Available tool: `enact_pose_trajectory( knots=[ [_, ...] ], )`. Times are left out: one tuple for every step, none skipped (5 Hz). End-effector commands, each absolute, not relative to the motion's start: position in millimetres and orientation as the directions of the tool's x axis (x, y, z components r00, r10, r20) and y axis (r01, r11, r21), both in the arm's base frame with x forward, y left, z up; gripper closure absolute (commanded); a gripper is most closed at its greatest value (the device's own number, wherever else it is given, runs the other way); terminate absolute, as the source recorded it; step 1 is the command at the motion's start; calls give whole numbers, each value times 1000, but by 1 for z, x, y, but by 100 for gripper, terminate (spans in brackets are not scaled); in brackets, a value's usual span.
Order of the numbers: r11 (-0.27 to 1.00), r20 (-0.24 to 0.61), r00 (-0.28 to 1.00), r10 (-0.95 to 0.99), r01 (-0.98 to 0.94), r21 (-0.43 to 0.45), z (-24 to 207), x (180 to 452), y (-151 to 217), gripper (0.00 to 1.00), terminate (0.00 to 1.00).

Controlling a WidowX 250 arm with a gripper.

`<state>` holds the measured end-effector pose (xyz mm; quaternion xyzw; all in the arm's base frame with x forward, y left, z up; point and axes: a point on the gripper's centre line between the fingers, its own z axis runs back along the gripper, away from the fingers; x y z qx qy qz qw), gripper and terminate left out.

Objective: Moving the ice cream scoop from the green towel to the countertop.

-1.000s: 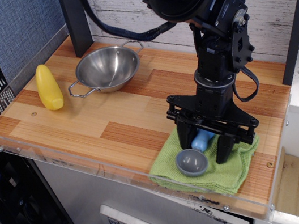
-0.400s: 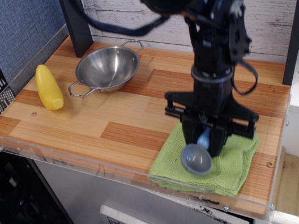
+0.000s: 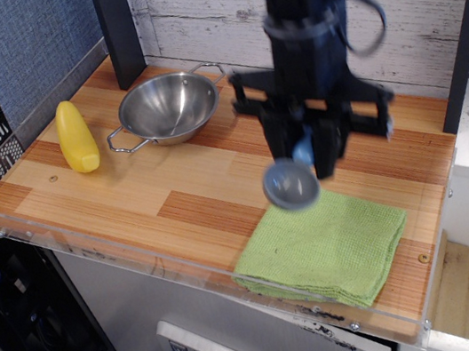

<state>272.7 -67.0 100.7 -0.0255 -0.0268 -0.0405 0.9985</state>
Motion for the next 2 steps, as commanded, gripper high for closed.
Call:
enact_pose_trajectory(
  knots=[
    [1000, 104, 995, 10, -8, -24, 119, 270, -13, 100, 0],
    [996, 140, 990, -9, -4, 87, 112, 265, 24, 100, 0]
  ],
)
